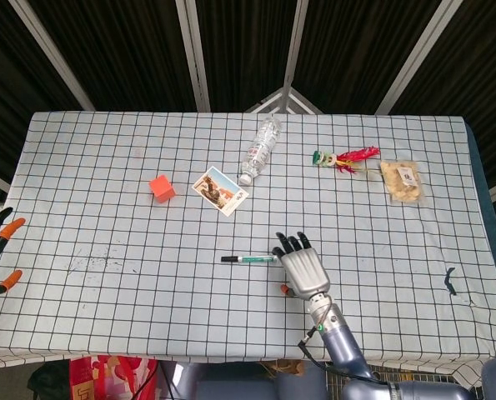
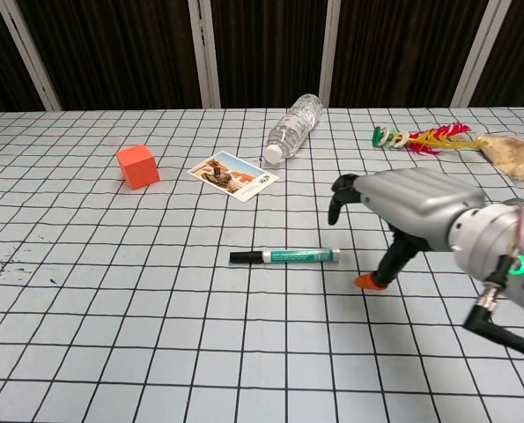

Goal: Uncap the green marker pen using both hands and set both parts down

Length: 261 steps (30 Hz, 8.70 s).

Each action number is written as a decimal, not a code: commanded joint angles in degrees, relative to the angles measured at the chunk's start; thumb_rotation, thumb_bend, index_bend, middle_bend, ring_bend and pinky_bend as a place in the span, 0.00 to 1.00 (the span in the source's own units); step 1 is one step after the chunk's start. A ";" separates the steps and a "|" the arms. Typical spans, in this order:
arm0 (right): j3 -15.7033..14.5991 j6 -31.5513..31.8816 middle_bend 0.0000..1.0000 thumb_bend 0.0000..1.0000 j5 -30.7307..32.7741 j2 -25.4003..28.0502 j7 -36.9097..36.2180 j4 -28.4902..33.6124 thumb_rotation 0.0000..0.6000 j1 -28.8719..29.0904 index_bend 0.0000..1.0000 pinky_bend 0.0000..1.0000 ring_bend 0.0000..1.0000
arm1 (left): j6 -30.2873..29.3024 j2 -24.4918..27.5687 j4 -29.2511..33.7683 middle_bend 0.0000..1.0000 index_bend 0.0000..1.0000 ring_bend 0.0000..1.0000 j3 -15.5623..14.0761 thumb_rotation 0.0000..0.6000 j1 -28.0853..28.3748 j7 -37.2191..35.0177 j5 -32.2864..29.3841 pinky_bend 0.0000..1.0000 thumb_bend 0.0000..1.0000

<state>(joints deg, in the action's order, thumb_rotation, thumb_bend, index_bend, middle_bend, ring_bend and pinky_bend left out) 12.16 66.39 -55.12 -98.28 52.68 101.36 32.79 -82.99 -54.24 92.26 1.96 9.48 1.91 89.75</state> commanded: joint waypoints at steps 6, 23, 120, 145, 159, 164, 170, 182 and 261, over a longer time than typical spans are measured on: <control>2.51 -0.09 0.10 0.28 6.94 -7.27 5.20 -6.24 1.00 6.31 0.33 0.10 0.17 | 0.04 -0.38 -1.50 0.02 0.14 0.00 0.24 1.00 -0.04 -0.45 -0.77 0.01 0.33; 4.78 -0.93 0.10 0.40 14.22 -10.93 7.32 -12.97 1.00 13.33 0.34 0.10 0.17 | 0.56 -0.95 -3.25 0.02 0.14 0.00 0.45 1.00 -0.12 -0.53 -2.15 0.01 0.33; 4.32 4.56 0.19 0.58 12.18 14.11 -6.42 7.69 1.00 9.98 0.67 0.10 0.21 | 1.38 -1.09 0.21 0.03 0.14 0.00 1.69 1.00 2.35 -0.40 -0.36 0.00 0.33; 7.57 12.05 0.21 0.60 13.35 36.36 -4.77 33.10 1.00 8.79 0.72 0.10 0.21 | 2.56 -5.76 8.60 0.10 0.19 0.00 4.12 1.00 7.84 2.36 3.61 0.01 0.33; 7.57 14.67 0.21 0.61 16.30 30.74 -3.44 33.63 1.00 14.24 0.72 0.10 0.22 | 3.61 -15.37 14.06 0.21 0.31 0.00 7.63 1.00 13.70 7.52 5.18 0.01 0.32; 7.85 16.19 0.21 0.61 18.18 28.18 -3.02 33.63 1.00 16.06 0.73 0.10 0.22 | 3.58 -21.95 13.45 0.25 0.34 0.00 8.14 1.00 15.41 9.96 5.27 0.01 0.32; 7.93 17.07 0.22 0.63 18.15 26.05 -3.48 33.63 1.00 17.33 0.74 0.10 0.23 | 2.64 -29.56 11.18 0.27 0.36 0.01 8.87 1.00 17.10 10.74 5.62 0.04 0.32; 7.93 18.34 0.22 0.64 16.15 22.75 -5.08 33.63 1.00 19.17 0.74 0.10 0.23 | 1.38 -38.11 6.58 0.29 0.39 0.01 9.92 1.00 19.36 11.82 5.51 0.04 0.32; 6.56 15.73 0.24 0.65 15.31 24.15 -14.36 33.63 1.00 18.76 0.81 0.13 0.25 | -4.02 -47.90 -3.45 0.40 0.64 0.01 10.30 1.00 21.72 12.10 6.97 0.04 0.48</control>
<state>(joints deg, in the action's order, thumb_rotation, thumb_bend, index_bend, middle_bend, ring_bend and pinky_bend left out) 18.73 82.14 -39.82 -74.15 38.32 134.99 51.55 -87.00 -102.13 88.82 12.25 31.20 13.99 96.73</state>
